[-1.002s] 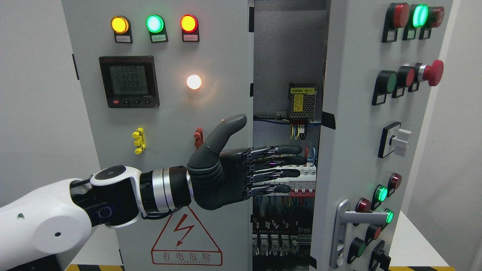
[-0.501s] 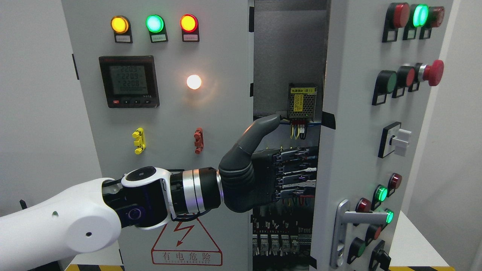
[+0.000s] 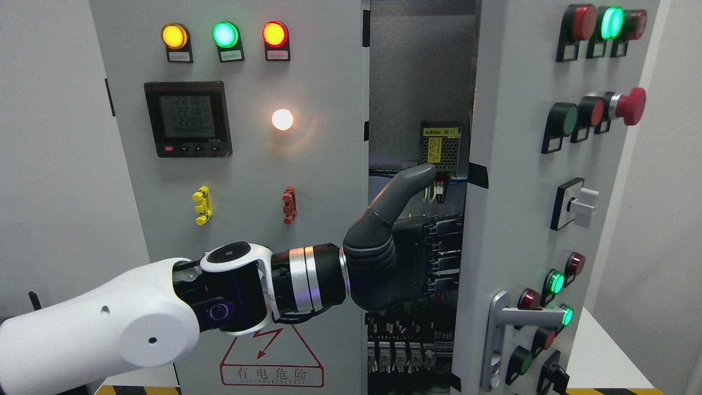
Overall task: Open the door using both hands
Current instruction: 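Push the door edge outward with the left hand, swinging it open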
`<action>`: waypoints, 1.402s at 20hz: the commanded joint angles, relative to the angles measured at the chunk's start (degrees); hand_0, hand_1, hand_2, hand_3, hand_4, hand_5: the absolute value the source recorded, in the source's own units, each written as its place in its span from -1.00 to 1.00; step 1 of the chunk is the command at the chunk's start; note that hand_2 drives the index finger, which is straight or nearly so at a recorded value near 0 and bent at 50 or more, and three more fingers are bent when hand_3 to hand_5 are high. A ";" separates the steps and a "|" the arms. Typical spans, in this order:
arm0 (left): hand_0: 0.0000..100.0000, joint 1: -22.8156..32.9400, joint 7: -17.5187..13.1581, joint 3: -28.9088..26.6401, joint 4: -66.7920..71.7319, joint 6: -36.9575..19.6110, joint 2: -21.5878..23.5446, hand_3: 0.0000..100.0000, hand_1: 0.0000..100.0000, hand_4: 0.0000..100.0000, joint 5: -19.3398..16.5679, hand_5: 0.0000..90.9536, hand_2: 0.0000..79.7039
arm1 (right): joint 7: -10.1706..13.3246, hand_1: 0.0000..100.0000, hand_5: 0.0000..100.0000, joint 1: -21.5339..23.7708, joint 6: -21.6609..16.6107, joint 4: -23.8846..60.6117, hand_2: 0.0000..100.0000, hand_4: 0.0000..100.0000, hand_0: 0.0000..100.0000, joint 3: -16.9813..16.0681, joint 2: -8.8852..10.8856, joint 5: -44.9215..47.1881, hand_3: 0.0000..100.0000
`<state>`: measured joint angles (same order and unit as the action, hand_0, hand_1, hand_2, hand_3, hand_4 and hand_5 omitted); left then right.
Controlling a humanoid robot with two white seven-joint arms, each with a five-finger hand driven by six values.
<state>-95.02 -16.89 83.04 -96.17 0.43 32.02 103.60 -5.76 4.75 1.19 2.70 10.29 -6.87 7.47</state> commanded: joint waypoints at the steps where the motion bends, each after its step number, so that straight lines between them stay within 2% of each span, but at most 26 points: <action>1: -1.00 0.45 -0.07 -1.39 0.19 0.18 -2.66 -1.00 -1.00 -0.94 0.02 -1.00 -1.00 | 0.05 -1.00 -1.00 0.00 0.04 0.02 -1.00 -1.00 -0.79 0.00 0.01 0.00 -1.00; 10: -1.00 1.07 -0.07 -1.83 0.02 0.36 -5.03 -1.00 -1.00 -0.94 -0.24 -1.00 -1.00 | 0.05 -1.00 -1.00 0.00 -0.04 0.02 -1.00 -1.00 -0.79 0.00 0.01 0.00 -1.00; 17: -1.00 2.56 0.10 -6.05 0.80 0.71 -8.90 -1.00 -1.00 -0.94 -0.68 -1.00 -1.00 | 0.05 -1.00 -1.00 0.00 -0.04 -0.06 -1.00 -1.00 -0.79 0.00 0.01 0.00 -1.00; 23: -1.00 6.34 1.16 -11.06 3.09 4.75 -12.50 -1.00 -1.00 -0.94 -4.72 -1.00 -1.00 | 0.05 -1.00 -1.00 0.00 0.04 0.02 -1.00 -1.00 -0.79 0.00 0.01 0.00 -1.00; 28: -1.00 6.08 1.25 -11.15 5.28 4.75 -14.52 -1.00 -1.00 -0.94 -4.99 -1.00 -1.00 | 0.05 -1.00 -1.00 0.00 -0.04 0.02 -1.00 -1.00 -0.79 0.00 -0.07 0.00 -1.00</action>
<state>-89.77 -15.78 75.64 -93.97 4.97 22.45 99.76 -5.76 4.75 1.19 2.69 10.29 -6.85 7.47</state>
